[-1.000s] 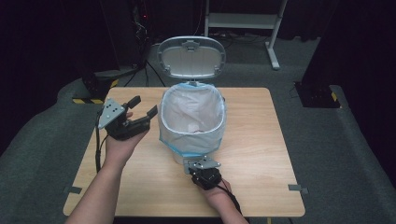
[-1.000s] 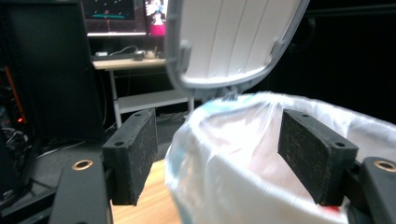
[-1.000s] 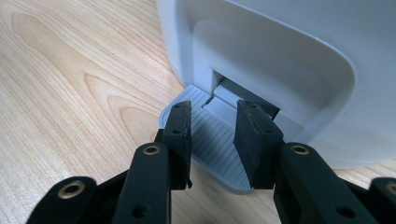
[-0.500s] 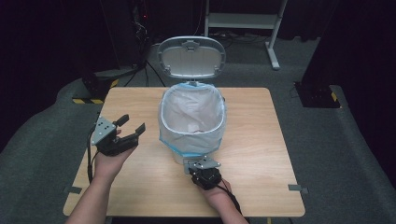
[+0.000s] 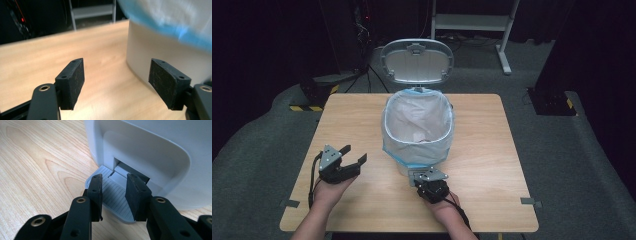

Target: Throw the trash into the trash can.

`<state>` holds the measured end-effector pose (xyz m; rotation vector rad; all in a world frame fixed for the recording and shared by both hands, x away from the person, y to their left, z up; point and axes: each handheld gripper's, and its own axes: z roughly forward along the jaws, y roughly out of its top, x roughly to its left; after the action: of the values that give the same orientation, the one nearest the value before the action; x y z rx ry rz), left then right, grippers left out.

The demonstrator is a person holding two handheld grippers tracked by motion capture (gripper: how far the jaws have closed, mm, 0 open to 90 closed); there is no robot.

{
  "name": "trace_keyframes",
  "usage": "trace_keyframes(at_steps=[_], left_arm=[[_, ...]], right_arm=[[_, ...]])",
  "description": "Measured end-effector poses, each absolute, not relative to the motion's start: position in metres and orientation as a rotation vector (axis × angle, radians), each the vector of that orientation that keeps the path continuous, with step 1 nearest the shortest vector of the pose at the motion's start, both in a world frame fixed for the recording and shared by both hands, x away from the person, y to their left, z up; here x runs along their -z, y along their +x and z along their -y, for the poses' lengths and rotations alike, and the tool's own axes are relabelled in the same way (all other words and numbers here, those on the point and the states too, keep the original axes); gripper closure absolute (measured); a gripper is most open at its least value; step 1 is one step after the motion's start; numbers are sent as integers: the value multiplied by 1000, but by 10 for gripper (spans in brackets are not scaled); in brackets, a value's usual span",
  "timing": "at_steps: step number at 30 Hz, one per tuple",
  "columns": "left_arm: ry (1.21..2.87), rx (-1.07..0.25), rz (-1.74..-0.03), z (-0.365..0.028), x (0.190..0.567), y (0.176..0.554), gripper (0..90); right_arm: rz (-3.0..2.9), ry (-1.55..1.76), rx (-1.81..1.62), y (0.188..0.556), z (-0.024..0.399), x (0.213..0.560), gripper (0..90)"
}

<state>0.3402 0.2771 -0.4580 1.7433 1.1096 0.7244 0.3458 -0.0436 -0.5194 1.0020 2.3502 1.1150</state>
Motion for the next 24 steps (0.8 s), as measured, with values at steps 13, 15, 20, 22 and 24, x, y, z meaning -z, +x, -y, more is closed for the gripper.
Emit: trace_keyframes(at_steps=[13, 15, 20, 22, 24], left_arm=[[2004, -668, -1248, -280, 519, 323, 252], [2020, -663, -1269, -279, 523, 322, 248], [1988, -625, -1308, -283, 528, 322, 247], [1968, -596, -1332, -285, 528, 324, 247], [1959, -602, -1335, -286, 528, 324, 273]], right_arm=[[-2349, 1001, -1113, 345, 43, 519, 661], [-2349, 1000, -1112, 345, 43, 519, 661], [-2352, 976, -1108, 345, 43, 519, 627], [-2358, 977, -1106, 344, 42, 519, 622], [-2355, 972, -1103, 344, 42, 519, 620]])
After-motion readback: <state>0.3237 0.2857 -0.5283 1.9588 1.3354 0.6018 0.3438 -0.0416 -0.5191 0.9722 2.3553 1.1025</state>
